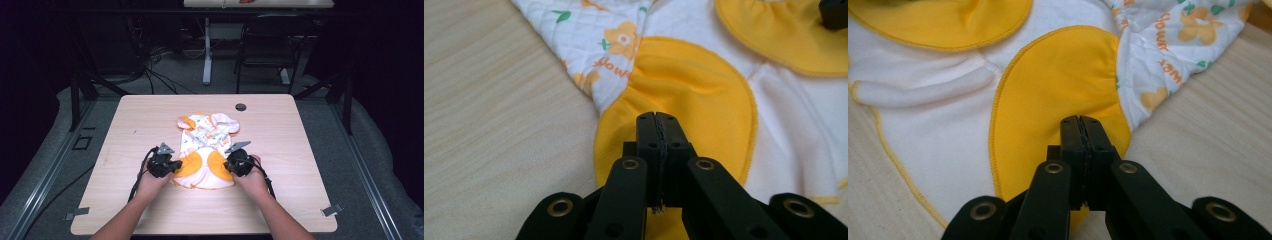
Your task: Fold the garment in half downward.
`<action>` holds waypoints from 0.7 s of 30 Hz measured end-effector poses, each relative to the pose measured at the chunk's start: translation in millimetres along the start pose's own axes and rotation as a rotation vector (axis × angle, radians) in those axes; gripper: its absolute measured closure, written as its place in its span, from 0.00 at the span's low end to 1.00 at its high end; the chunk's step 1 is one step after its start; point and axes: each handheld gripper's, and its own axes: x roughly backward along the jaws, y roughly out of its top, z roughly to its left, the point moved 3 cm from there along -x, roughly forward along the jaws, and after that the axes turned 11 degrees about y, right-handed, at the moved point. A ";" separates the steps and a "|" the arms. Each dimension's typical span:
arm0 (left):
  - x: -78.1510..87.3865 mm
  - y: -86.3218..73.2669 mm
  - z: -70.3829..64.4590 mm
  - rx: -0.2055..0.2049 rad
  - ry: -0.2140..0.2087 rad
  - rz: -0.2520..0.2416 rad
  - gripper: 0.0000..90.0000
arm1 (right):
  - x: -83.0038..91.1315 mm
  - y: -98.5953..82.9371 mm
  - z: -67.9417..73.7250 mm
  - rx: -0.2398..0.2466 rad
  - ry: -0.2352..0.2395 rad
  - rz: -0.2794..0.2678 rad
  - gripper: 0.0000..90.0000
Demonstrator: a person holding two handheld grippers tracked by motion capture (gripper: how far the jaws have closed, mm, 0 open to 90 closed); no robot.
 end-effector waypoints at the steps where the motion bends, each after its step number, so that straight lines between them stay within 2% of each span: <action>1: -1.1 -0.5 0.0 0.008 0.003 -0.006 1.00 | -1.4 0.1 -0.5 0.005 -0.001 -0.002 0.99; 9: -0.2 -3.5 0.2 0.013 -0.009 -0.007 1.00 | -4.6 -1.8 0.7 -0.004 -0.001 0.003 0.99; 17: 7.1 -11.2 -5.0 -0.023 -0.030 -0.005 1.00 | -4.3 -10.6 5.7 0.026 0.012 -0.011 0.99; 21: 11.3 -15.1 -8.0 -0.034 -0.040 -0.003 1.00 | -2.2 -14.3 9.6 0.022 0.032 -0.010 0.99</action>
